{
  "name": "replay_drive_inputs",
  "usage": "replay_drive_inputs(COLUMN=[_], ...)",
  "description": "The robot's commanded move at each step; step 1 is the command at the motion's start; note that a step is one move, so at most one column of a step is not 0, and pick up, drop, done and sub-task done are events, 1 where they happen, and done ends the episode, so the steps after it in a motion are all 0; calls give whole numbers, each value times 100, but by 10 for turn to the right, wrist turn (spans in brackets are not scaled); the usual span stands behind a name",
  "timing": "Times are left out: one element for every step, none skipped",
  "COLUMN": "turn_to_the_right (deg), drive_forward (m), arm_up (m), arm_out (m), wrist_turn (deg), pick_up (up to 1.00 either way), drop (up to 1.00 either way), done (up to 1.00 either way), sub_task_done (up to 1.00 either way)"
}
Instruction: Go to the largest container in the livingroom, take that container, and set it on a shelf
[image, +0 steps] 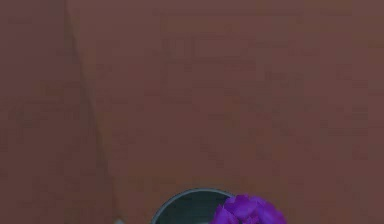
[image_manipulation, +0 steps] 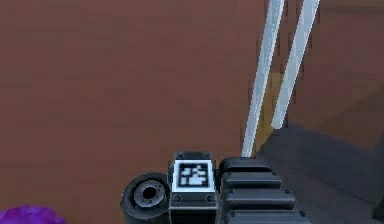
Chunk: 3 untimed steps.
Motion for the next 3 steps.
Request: replay_drive_inputs(turn_to_the_right=[120, -390, 0], drive_forward=[0, 0, 35], arm_up=[0, 0, 0], arm_out=[0, 0, 0], wrist_turn=[0, 0, 0], pick_up=[0, 0, 0], drop=[0, 0, 0], done=[0, 0, 0], sub_task_done=[0, 0, 0])
